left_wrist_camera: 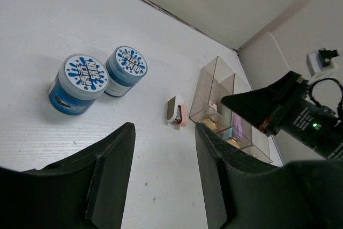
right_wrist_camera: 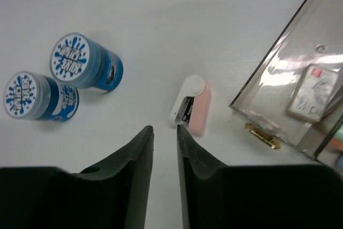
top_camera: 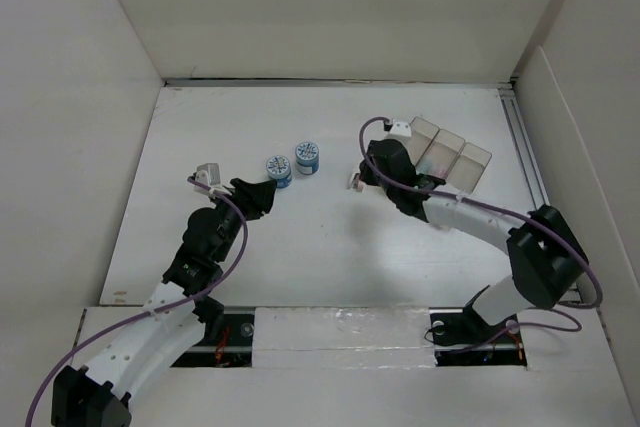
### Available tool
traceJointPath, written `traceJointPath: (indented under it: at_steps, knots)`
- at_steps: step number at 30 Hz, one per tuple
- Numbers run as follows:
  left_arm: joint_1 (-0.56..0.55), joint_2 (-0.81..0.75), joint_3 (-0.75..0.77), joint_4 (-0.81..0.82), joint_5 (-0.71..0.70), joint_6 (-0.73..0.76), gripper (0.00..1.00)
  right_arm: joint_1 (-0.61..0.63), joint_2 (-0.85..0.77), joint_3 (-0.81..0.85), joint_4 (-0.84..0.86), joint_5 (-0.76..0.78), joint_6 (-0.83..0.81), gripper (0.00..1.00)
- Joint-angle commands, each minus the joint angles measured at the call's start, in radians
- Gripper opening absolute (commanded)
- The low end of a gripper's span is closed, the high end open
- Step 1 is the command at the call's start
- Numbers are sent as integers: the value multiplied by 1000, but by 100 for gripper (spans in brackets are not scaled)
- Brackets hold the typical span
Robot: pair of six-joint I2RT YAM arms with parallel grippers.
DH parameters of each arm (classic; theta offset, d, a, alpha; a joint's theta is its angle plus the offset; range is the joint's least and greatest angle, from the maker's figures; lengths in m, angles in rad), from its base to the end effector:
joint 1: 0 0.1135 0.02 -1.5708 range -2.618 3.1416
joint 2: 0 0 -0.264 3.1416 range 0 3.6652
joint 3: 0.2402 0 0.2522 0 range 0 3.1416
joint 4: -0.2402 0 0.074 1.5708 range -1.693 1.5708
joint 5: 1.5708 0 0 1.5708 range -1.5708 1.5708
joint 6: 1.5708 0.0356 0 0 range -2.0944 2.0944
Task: Organize the desk
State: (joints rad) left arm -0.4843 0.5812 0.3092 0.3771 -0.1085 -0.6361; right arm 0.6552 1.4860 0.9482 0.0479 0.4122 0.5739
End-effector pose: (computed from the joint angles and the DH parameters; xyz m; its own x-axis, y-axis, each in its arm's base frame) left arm 0.1436 -0.0712 0.2619 -0.1437 -0.5917 -0.7932 0.3508 0.7190 -0.5999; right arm 0.2726 0.1915 0.2524 -0.4642 0.2706 -0.8434 -0.0309 0.9467 0.3207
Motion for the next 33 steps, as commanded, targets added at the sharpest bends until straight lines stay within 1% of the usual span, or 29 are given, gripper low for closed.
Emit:
traceJointPath:
  at_steps: [1, 2, 3, 4, 5, 8, 9, 17, 22, 30, 32, 33]
  knots:
    - [-4, 0, 42, 49, 13, 12, 45, 37, 92, 38, -2, 34, -5, 31]
    - [-4, -3, 39, 52, 13, 13, 45, 37, 108, 46, -22, 25, 15, 40]
    - [-4, -3, 36, 55, 4, 12, 45, 37, 120, 50, -26, 16, 23, 58]
    - [-4, -3, 37, 49, 4, 10, 45, 37, 129, 49, -23, 5, 27, 65]
    - [-4, -3, 42, 48, 4, 10, 45, 37, 144, 47, -16, -15, 32, 67]
    - [-4, -7, 39, 49, 12, 12, 45, 37, 164, 41, -14, -24, 46, 69]
    - [-4, -9, 36, 52, 7, 12, 45, 37, 169, 40, -13, -26, 47, 71]
    - [-4, -4, 39, 49, 10, 10, 45, 37, 267, 78, 1, -42, 60, 73]
    - [-4, -14, 37, 48, 7, 12, 45, 17, 339, 142, -19, -30, 50, 72]
    - [-4, -12, 39, 48, 10, 12, 45, 17, 411, 215, -39, 5, 32, 71]
    - [-4, -12, 39, 51, 12, 12, 45, 17, 419, 221, -40, 7, 35, 70]
    - [-4, -9, 38, 49, 10, 12, 45, 17, 428, 221, -39, 7, 35, 67]
